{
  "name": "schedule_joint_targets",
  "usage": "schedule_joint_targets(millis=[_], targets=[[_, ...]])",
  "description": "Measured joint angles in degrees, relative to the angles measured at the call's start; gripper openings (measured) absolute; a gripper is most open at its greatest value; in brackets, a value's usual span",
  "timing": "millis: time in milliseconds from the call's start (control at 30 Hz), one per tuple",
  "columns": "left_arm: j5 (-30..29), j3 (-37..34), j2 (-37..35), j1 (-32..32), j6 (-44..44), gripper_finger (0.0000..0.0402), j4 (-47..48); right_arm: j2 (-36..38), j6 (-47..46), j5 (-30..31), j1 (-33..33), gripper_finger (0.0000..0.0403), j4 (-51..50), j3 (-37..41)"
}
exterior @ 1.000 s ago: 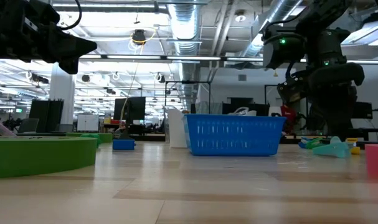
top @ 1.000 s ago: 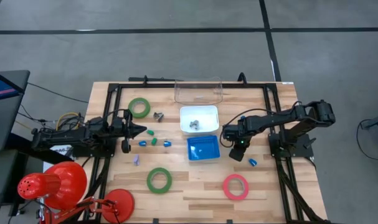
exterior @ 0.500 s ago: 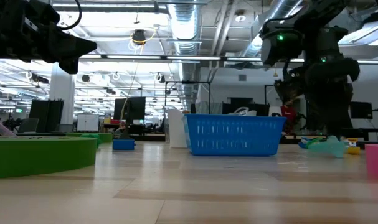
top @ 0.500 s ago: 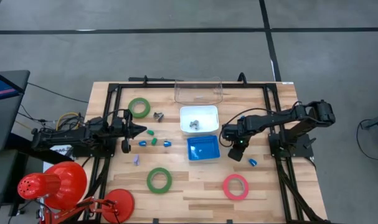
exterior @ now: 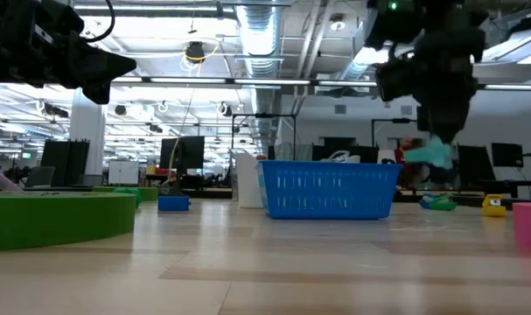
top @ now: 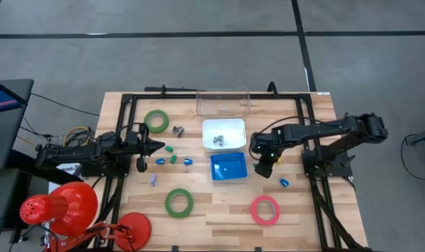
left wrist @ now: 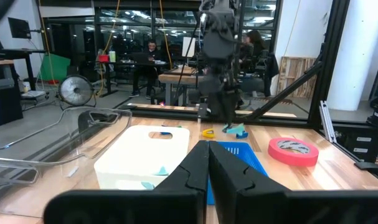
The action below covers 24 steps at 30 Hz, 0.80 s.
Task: Pick and place Stapler, Stapler remover, tape
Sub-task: Put the light blue staple remover into the white bin
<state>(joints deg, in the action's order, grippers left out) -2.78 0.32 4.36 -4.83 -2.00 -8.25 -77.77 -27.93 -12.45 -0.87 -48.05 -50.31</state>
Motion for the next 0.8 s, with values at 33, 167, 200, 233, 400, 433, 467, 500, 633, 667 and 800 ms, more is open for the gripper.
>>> schedule_joint_targets(millis=[33,167,200,233,400,433,467,500,633,667,800], targets=[[0.0,0.0,0.0,0.0,0.0,0.0003,0.0,0.4,0.0,-0.1,-0.1,0.0,0.0,-0.6],[0.0,0.0,0.0,0.0,0.0,0.0003,0.0,1.3,1.4,-0.2,-1.3,0.0,0.1,-3.1],[0.0,0.0,0.0,0.0,0.0,0.0003,0.0,1.3,2.0,-0.1,-1.8,0.0,0.0,-3.8],[0.0,0.0,0.0,0.0,0.0,0.0003,0.0,1.3,2.7,-0.2,-2.3,0.0,0.1,-4.5],[0.0,0.0,0.0,0.0,0.0,0.0003,0.0,0.8,6.5,-0.1,-5.4,0.0,0.8,-7.9],[0.0,0.0,0.0,0.0,0.0,0.0003,0.0,0.8,7.4,0.0,-6.2,0.0,0.7,-8.4],[0.0,0.0,0.0,0.0,0.0,0.0003,0.0,0.9,8.3,0.1,-6.9,0.0,1.2,-8.9],[0.0,0.0,0.0,0.0,0.0,0.0003,0.0,0.7,9.0,0.1,-7.7,0.0,1.9,-9.2],[0.0,0.0,0.0,0.0,0.0,0.0003,0.0,0.5,11.4,0.1,-11.1,0.0,4.2,-10.0],[0.0,0.0,0.0,0.0,0.0,0.0003,0.0,0.5,12.0,0.1,-11.9,0.0,5.3,-10.1],[0.0,0.0,0.0,0.0,0.0,0.0003,0.0,-0.2,14.3,0.3,-14.8,0.0,8.9,-10.1]])
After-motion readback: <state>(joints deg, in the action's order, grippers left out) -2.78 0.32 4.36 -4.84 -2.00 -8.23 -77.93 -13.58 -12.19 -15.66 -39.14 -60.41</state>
